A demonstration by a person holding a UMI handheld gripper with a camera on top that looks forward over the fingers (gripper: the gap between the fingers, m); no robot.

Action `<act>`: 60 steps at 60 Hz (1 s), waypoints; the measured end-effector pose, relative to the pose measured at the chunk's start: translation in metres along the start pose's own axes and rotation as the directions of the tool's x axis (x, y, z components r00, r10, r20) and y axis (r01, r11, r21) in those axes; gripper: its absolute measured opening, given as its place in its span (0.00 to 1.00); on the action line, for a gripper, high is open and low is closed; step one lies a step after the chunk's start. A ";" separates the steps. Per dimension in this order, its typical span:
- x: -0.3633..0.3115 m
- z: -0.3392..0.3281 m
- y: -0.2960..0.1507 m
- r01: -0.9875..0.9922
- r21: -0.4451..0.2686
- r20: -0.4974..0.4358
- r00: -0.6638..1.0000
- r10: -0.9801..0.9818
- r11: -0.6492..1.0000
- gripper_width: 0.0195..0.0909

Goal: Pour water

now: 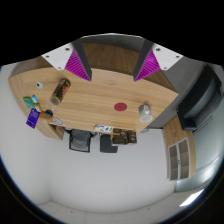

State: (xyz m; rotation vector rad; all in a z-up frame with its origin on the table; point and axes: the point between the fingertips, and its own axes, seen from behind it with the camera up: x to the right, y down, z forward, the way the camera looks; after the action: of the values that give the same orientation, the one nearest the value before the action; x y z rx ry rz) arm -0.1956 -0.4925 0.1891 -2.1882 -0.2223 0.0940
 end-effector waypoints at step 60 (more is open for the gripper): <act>0.280 0.212 -0.019 -0.074 0.233 -0.129 0.986 0.106 0.970 0.40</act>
State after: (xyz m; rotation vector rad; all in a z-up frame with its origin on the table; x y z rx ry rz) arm 0.0447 -0.2587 0.0836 -1.9656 -0.0302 0.0149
